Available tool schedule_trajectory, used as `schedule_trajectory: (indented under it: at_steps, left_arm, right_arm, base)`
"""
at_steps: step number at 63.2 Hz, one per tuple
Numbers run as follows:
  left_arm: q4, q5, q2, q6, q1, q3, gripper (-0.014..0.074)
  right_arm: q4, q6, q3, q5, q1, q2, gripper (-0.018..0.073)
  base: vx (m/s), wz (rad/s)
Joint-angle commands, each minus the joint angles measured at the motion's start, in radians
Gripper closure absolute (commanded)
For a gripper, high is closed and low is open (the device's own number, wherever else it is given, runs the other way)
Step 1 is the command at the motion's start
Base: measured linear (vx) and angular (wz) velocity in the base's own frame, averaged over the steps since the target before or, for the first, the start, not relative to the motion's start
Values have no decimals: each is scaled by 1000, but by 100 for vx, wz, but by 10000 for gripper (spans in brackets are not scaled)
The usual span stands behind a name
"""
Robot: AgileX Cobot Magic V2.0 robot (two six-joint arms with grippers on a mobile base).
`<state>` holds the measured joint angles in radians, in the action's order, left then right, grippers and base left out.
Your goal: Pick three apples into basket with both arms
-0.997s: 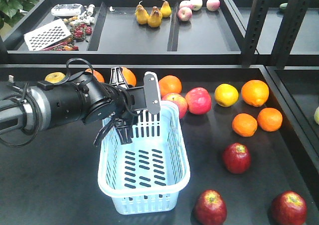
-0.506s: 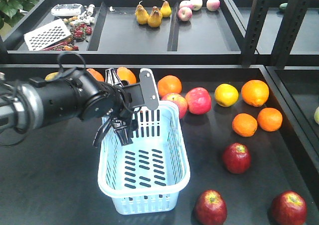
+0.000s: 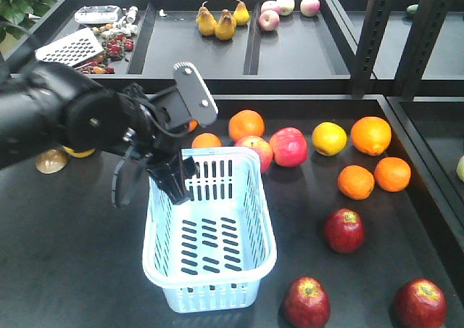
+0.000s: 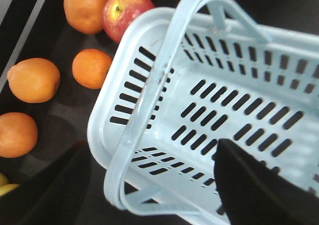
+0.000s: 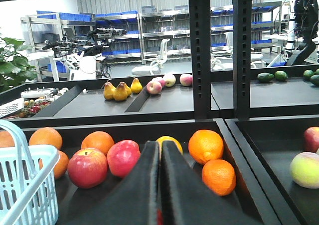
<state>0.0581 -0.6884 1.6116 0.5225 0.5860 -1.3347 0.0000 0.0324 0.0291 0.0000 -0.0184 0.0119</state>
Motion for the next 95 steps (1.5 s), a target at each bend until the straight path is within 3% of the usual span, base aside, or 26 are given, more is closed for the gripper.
schedule_trajectory:
  at_steps: [1,6,16,26,34,59,76,95]
  left_arm:
    - [-43,20,-104,-6,-7,-28,94]
    - [-48,18,-150,-63,-27,-28,94]
    - [-48,-43,-243,-262,-128,-28,94]
    - [-48,-139,-337,-386,-217,-20,94]
    - [-46,-147,-449,-460,-266,50,94]
    - [-12,-175,-827,-684,-293,349,94]
    - [-7,-189,-995,-706,-293,430,94]
    - [-11,-190,-1027,-706,-293,430,94]
  right_arm:
    - [0,-6,13,-73,7,13,568]
    - [0,-6,13,-73,7,13,568]
    - [0,-6,13,-73,7,13,568]
    - [0,-6,13,-73,7,13,568]
    - [0,-6,13,-73,7,13,568]
    - [0,-6,13,-73,7,13,568]
    - [0,-6,13,-73,7,13,568]
    - [0,-6,13,-73,7,13,568]
  base:
    - [0,0]
    - [0,0]
    - [0,0]
    - [0,0]
    - [0,0]
    - [0,0]
    - [0,0]
    - [0,0]
